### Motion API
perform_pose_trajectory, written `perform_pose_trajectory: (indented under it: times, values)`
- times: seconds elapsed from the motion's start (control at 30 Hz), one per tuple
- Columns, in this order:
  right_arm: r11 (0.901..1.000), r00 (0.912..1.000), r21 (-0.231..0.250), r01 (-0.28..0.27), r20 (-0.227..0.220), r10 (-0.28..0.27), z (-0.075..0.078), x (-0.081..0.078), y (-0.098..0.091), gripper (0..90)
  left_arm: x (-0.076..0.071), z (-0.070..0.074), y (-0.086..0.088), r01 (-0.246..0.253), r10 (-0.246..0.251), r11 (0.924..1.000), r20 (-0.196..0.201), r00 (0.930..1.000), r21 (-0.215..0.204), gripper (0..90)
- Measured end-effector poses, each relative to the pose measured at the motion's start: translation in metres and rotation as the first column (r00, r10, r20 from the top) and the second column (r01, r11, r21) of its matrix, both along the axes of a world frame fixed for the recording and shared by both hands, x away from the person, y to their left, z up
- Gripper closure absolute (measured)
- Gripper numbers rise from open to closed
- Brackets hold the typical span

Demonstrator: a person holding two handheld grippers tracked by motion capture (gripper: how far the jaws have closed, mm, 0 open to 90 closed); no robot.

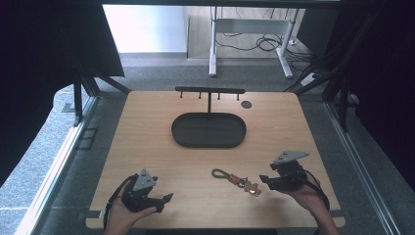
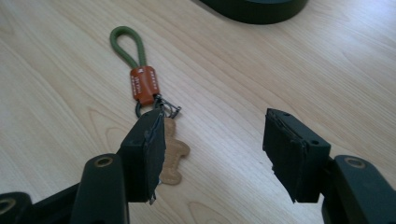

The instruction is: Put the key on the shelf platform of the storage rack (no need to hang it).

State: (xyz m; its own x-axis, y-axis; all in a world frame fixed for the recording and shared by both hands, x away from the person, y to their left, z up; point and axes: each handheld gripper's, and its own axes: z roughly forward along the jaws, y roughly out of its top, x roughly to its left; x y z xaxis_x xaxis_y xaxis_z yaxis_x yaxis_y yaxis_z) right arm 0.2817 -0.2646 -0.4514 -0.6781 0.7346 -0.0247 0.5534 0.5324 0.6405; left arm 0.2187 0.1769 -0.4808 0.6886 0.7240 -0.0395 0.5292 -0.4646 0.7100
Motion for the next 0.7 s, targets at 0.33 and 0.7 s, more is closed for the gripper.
perform_pose_trajectory:
  times: [0.33, 0.7]
  values:
    - [0.9971, 0.9967, -0.033, -0.069, -0.045, 0.067, 0.003, 0.009, 0.022, 42.8, 0.0, 0.0, 0.002, -0.004, 0.004, 1.0, -0.001, 1.0, -0.005, 22.6]
    - [0.9925, 0.9907, -0.062, -0.105, -0.093, 0.099, 0.001, 0.023, 0.039, 43.1, 0.0, 0.0, 0.0, 0.003, -0.003, 1.0, -0.001, 1.0, -0.002, 22.6]
